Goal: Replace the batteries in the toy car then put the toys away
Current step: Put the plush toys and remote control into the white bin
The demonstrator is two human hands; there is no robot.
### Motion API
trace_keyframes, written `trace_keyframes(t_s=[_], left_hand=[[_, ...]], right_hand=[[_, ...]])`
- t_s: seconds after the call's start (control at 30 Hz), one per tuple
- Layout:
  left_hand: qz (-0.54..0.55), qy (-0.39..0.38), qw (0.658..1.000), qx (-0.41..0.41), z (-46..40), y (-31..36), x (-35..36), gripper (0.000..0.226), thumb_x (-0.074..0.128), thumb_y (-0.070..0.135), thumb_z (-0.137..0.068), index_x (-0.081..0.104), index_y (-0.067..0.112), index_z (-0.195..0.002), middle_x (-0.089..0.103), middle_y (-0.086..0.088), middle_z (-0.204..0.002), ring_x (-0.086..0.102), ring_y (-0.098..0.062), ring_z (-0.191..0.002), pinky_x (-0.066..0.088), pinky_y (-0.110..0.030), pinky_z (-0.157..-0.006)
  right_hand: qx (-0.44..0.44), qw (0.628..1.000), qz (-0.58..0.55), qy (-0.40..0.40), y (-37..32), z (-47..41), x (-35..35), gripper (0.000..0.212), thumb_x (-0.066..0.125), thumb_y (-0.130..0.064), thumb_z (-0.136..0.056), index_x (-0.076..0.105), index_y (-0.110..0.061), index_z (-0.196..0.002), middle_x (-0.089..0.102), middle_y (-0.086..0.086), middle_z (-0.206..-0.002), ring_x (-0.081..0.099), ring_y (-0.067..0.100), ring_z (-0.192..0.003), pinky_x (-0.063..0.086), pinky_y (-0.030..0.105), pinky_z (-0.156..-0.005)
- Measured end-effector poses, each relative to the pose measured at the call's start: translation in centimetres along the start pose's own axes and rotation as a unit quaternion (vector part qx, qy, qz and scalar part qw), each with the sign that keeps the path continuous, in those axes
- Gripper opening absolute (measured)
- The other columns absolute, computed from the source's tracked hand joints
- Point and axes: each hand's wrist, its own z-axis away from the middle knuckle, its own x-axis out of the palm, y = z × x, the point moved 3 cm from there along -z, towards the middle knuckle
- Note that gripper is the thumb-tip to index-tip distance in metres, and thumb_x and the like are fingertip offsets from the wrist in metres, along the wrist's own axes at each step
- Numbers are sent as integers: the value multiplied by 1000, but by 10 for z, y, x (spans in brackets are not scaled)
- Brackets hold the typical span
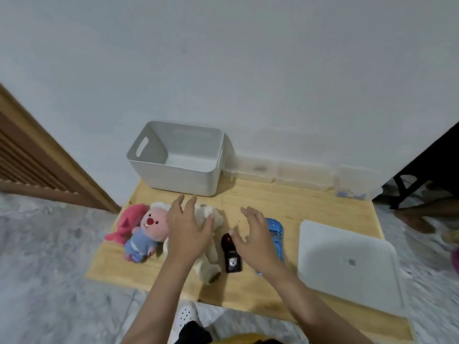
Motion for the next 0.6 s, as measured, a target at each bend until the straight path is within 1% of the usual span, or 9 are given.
trace_keyframes(t_s=[0.07,0.13,0.2,0.23,0.3,0.37,0.43,0.5,0.6], left_hand=[[-14,4,1000,-13,-21,-30,-25,60,64,40,-82,50,11,-133,38,-14,-143,36,-32,-130,32,-47,-107],[-14,-42,999,-20,-39,-60,-42,61,66,38,-81,49,15,-134,38,-8,-145,35,-27,-132,31,-44,-108],[-27,-137,990,-1,-60,-90,-54,70,66,41,-74,46,18,-137,34,-3,-148,33,-21,-135,28,-34,-108],[-46,-193,980,10,-69,-102,-59,75,66,42,-71,43,18,-139,32,-3,-150,30,-20,-137,27,-31,-108],[-98,-292,951,22,-84,-120,-61,82,71,36,-72,34,20,-144,22,-1,-155,23,-20,-140,24,-33,-111],[-151,-357,920,51,-92,-125,-59,87,71,37,-74,27,23,-147,15,0,-157,18,-21,-143,21,-36,-114],[-206,-390,893,86,-95,-122,-54,83,65,38,-78,21,27,-149,11,2,-159,16,-21,-143,17,-38,-115],[-261,-402,869,124,-96,-119,-47,77,57,34,-83,18,29,-149,12,3,-158,16,-22,-143,13,-42,-116],[-287,-410,849,171,-100,-120,-36,78,62,29,-80,22,31,-147,27,3,-152,27,-21,-138,15,-47,-116]], right_hand=[[-4,1000,-1,-24,-18,-15,22,58,61,-29,-88,37,-22,-140,34,-7,-142,30,9,-134,25,18,-103],[12,998,19,-52,-27,-34,36,58,62,-33,-88,38,-25,-140,37,-8,-141,37,10,-129,28,16,-94],[55,993,31,-99,-31,-54,50,62,64,-36,-86,37,-26,-141,36,-8,-142,38,14,-130,30,19,-92],[79,988,29,-126,-31,-64,56,65,66,-37,-84,37,-27,-141,36,-6,-143,39,16,-130,32,22,-95],[114,980,13,-165,-27,-80,66,72,73,-37,-76,39,-28,-139,39,-2,-144,44,19,-127,37,31,-104],[125,972,21,-197,-23,-91,70,77,77,-36,-73,39,-24,-139,45,0,-142,49,17,-122,42,37,-103],[127,964,50,-230,-23,-96,73,80,77,-35,-74,37,-20,-141,47,0,-141,49,17,-121,41,35,-103],[116,956,77,-257,-24,-99,77,80,76,-34,-76,34,-17,-142,44,0,-142,46,18,-124,37,29,-103],[96,956,107,-256,-23,-101,82,78,75,-36,-76,37,-17,-140,48,2,-138,48,19,-121,39,30,-100]])
